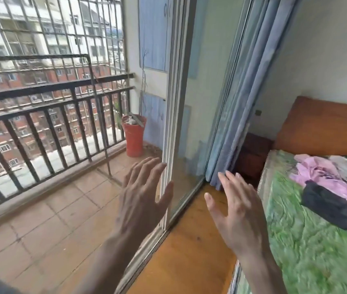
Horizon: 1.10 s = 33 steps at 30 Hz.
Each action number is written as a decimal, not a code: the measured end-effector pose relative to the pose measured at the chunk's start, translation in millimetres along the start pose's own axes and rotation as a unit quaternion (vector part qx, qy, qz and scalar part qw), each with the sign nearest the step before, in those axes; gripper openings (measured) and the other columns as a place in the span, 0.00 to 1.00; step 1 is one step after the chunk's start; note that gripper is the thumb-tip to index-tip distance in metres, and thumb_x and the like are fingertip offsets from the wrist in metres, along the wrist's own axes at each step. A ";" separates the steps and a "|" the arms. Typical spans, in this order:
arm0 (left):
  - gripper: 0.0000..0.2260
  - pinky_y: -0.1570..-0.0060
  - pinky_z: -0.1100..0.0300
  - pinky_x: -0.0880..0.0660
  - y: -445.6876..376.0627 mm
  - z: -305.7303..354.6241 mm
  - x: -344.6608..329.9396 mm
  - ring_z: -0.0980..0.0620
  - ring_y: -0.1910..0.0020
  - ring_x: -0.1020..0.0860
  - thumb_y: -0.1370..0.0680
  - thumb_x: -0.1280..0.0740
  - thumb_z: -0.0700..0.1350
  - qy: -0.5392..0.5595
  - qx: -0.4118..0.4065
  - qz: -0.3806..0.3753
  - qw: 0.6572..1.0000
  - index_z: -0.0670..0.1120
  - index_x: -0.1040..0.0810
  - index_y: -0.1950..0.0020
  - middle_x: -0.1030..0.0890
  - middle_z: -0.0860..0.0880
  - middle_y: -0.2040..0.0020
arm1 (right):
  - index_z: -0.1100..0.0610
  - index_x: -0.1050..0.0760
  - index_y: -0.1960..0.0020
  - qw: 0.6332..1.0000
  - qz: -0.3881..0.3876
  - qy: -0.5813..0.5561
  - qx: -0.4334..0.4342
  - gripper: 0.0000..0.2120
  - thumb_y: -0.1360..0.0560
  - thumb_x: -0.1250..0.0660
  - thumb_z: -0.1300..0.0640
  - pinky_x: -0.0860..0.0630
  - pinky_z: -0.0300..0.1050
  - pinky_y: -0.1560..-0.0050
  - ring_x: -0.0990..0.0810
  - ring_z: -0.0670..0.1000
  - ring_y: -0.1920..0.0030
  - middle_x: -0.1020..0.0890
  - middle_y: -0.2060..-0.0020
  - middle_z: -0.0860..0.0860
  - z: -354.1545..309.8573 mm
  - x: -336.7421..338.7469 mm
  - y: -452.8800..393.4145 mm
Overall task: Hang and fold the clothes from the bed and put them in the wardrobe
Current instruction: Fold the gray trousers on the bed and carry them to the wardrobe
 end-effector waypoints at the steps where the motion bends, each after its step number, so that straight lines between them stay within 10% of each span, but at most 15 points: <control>1: 0.21 0.27 0.47 0.32 -8.7 -1.8 -10.1 0.44 0.28 0.25 0.17 0.34 0.54 0.008 -0.010 -0.002 1.000 0.44 0.21 0.28 0.21 0.45 0.29 | 0.53 0.30 0.21 1.000 0.001 0.003 -0.010 0.33 0.18 0.46 0.35 0.42 0.52 0.20 0.34 0.53 0.20 0.28 0.23 0.51 2.9 -3.3 -7.1; 33: 0.20 0.27 0.50 0.29 -322.2 132.7 -451.1 0.45 0.30 0.23 0.16 0.35 0.53 0.185 -0.231 -0.138 0.945 0.43 0.21 0.29 0.20 0.46 0.31 | 0.53 0.35 0.19 0.948 0.031 0.126 -0.291 0.30 0.16 0.43 0.38 0.40 0.54 0.19 0.36 0.53 0.19 0.32 0.21 0.50 345.5 -86.5 -263.1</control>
Point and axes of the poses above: each hand's wrist, its own y-axis away from the middle knuckle, its own x-axis out of the back of the hand, z = x × y, the point moved 3 cm from there along -y, towards the middle knuckle
